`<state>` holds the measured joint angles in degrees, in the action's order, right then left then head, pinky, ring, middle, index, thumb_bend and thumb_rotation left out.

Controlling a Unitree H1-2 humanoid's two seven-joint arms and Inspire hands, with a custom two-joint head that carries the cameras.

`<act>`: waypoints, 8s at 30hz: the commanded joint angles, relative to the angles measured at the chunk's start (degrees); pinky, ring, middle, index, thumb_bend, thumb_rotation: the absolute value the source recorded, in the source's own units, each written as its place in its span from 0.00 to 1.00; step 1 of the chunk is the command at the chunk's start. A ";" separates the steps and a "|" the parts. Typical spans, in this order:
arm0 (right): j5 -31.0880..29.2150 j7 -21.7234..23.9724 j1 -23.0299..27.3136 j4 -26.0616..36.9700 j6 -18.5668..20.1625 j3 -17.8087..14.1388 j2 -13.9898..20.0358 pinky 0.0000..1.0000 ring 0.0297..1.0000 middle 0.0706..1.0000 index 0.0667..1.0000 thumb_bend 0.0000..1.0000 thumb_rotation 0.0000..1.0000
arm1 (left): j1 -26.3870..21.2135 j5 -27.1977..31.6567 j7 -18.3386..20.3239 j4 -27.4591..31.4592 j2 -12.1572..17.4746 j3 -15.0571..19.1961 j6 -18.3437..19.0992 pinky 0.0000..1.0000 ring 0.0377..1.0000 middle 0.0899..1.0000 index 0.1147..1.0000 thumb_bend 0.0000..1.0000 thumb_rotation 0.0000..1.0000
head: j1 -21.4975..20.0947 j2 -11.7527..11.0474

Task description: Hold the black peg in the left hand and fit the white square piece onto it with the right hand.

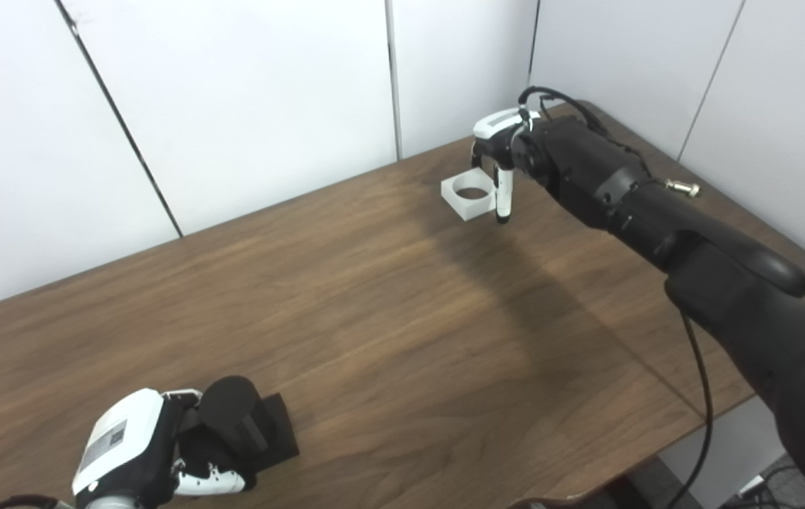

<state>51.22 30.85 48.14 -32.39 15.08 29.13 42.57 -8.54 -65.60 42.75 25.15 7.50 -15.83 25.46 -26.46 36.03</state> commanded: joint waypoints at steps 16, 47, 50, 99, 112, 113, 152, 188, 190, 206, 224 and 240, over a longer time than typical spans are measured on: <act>0.11 -2.10 1.99 -0.48 -2.47 -0.10 -2.78 0.98 0.99 0.91 0.74 0.90 0.24 | 0.71 -3.10 3.39 0.18 0.22 0.30 1.08 0.95 0.90 0.75 0.42 0.52 0.06 | 0.46 0.69; -2.62 -2.21 0.12 -0.41 -3.04 -2.00 -2.84 0.81 0.86 0.74 0.45 0.52 0.13 | 0.61 -5.26 4.45 0.21 -1.69 1.01 1.13 0.95 0.91 0.76 0.42 0.52 0.05 | 1.88 1.04; -2.33 -2.28 -0.14 -0.09 -3.20 -1.84 -2.44 0.82 0.86 0.73 0.45 0.52 0.13 | 0.64 -5.64 4.49 0.33 -2.23 0.82 1.07 0.95 0.91 0.76 0.42 0.52 0.05 | 5.34 2.19; -18.13 24.09 -1.12 62.95 -5.98 -8.81 -11.35 1.00 0.89 0.75 0.44 0.53 0.14 | -2.31 -13.69 4.95 -3.09 -11.10 -1.26 0.15 0.82 0.86 0.79 0.42 0.52 0.05 | 27.45 12.18; -17.32 20.65 -3.79 59.40 -10.95 -7.02 -14.95 1.00 0.89 0.75 0.44 0.53 0.14 | -2.45 -14.49 6.37 -2.24 -11.58 -0.88 -0.17 0.82 0.87 0.79 0.42 0.52 0.05 | 27.72 12.42; -17.24 20.25 -4.06 58.96 -11.51 -6.93 -15.10 1.00 0.89 0.75 0.44 0.53 0.14 | -2.42 -14.52 6.39 -2.17 -11.55 -0.90 -0.23 0.82 0.87 0.79 0.42 0.52 0.05 | 27.72 12.42; -10.83 19.76 -3.74 51.80 -18.34 -1.67 -22.38 1.00 0.92 0.77 0.45 0.52 0.14 | -1.31 -16.89 6.16 -1.65 -14.53 -1.65 -0.53 0.87 0.89 0.78 0.42 0.52 0.05 | 28.30 13.14; -12.70 23.58 -2.27 48.45 -16.42 -2.82 -20.91 1.00 0.96 0.87 0.81 1.00 0.46 | -0.98 -18.36 7.17 -1.35 -15.85 -0.87 -0.69 0.90 0.89 0.78 0.42 0.52 0.05 | 27.89 13.23; -12.91 23.72 -2.15 48.51 -16.19 -2.99 -20.96 1.00 0.97 0.87 0.82 1.00 0.48 | -1.01 -18.25 7.01 -1.48 -15.79 -0.79 -0.71 0.90 0.90 0.78 0.42 0.52 0.05 | 27.87 13.17; -14.99 22.90 -1.29 47.52 -12.29 -4.97 -21.55 1.00 1.00 0.90 0.81 1.00 0.44 | -1.59 -16.20 6.46 -2.85 -14.35 0.38 -0.62 0.90 0.90 0.79 0.42 0.52 0.06 | 28.46 12.12; -15.81 22.38 -1.23 47.48 -9.84 -7.51 -20.23 1.00 1.00 0.90 0.81 1.00 0.39 | -7.13 -21.28 29.96 3.52 -5.95 6.72 -5.29 1.00 0.98 0.94 0.95 1.00 0.35 | 30.33 11.53; -18.45 21.63 -1.35 46.01 -7.47 -9.03 -17.54 1.00 0.99 0.93 0.87 1.00 0.42 | -9.14 -18.03 28.88 9.25 -4.24 11.93 -2.03 1.00 0.99 0.96 0.99 1.00 0.40 | 30.41 10.64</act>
<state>33.12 53.63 43.61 13.11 7.16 21.22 23.98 -15.34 -82.68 70.92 32.60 3.19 -4.79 23.47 3.96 46.76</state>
